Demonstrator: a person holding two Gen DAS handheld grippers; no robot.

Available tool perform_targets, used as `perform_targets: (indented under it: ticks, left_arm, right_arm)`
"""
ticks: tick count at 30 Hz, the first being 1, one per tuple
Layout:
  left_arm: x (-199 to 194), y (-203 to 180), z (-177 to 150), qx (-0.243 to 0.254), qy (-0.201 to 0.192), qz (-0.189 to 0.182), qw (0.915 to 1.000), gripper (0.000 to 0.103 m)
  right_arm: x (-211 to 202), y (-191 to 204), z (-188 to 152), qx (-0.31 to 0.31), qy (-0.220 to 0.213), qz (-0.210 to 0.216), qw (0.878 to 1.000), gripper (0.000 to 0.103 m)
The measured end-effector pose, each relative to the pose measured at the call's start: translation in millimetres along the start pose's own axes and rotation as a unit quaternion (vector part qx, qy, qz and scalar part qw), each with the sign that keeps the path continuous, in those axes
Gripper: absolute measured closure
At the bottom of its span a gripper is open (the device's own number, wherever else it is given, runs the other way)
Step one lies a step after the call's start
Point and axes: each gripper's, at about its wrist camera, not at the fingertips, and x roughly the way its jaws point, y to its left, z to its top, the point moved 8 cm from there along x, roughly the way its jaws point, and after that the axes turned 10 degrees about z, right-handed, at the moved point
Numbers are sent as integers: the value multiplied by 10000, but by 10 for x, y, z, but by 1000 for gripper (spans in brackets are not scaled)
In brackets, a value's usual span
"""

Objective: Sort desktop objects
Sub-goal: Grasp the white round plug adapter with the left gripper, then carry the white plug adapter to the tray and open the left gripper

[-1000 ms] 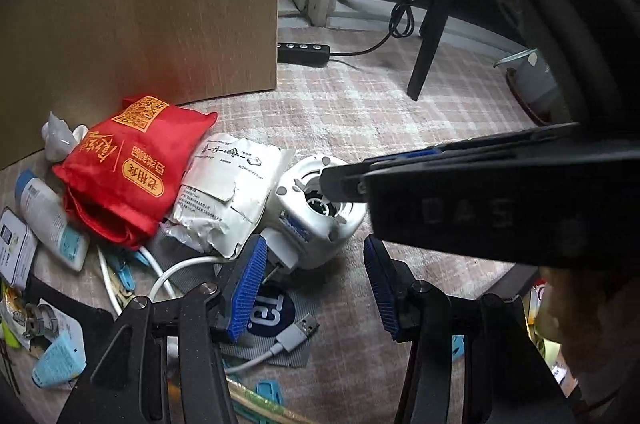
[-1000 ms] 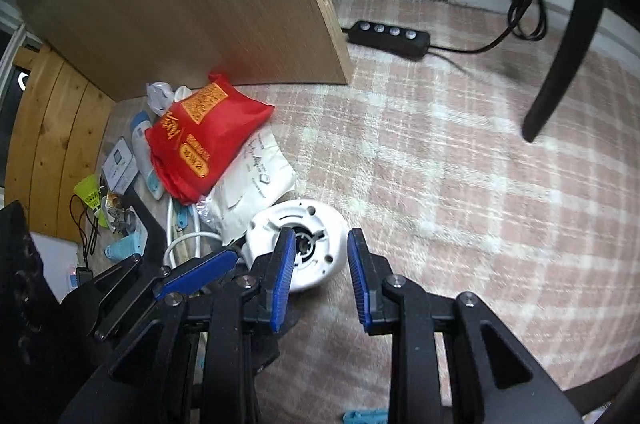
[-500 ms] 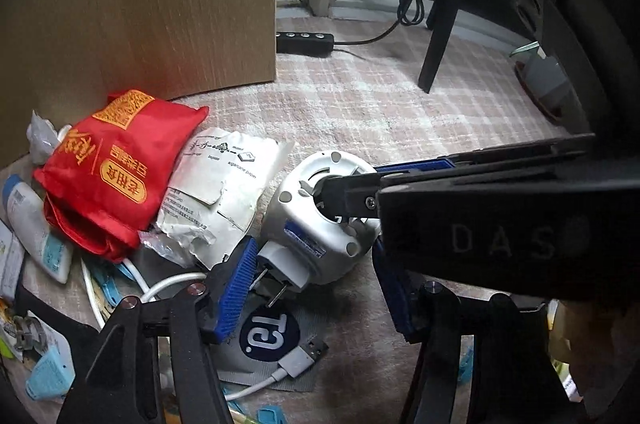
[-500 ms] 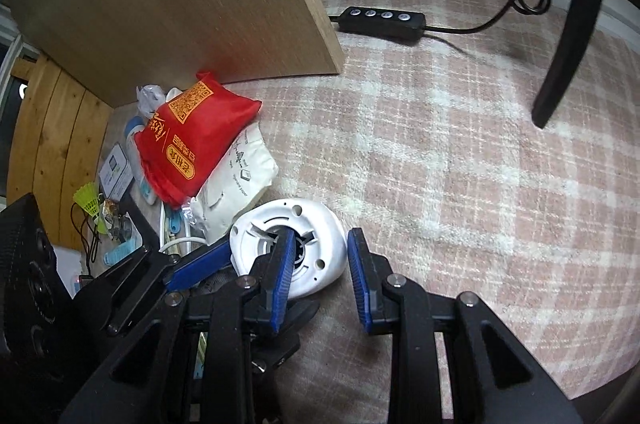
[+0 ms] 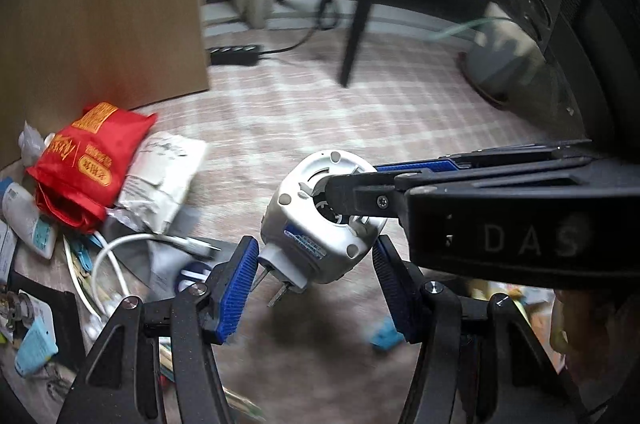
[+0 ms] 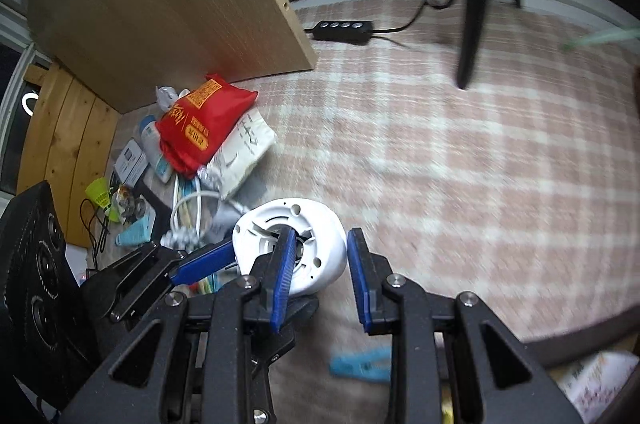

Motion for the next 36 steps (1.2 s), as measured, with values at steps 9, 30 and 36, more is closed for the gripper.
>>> perform_targets:
  ticks: [9, 30, 36]
  left_arm:
    - [-312, -838, -201, 628, -45, -470, 9969, 46]
    - [-398, -1347, -406, 1173, 145, -615, 9911, 51]
    - [-376, -1080, -335, 903, 120, -469, 9947, 51]
  right_arm:
    - [-725, -335, -558, 236, -287, -298, 9989, 76]
    - [-1161, -740, -1072, 502, -402, -618, 9960, 59]
    - [-1075, -657, -976, 400, -369, -592, 9968, 59]
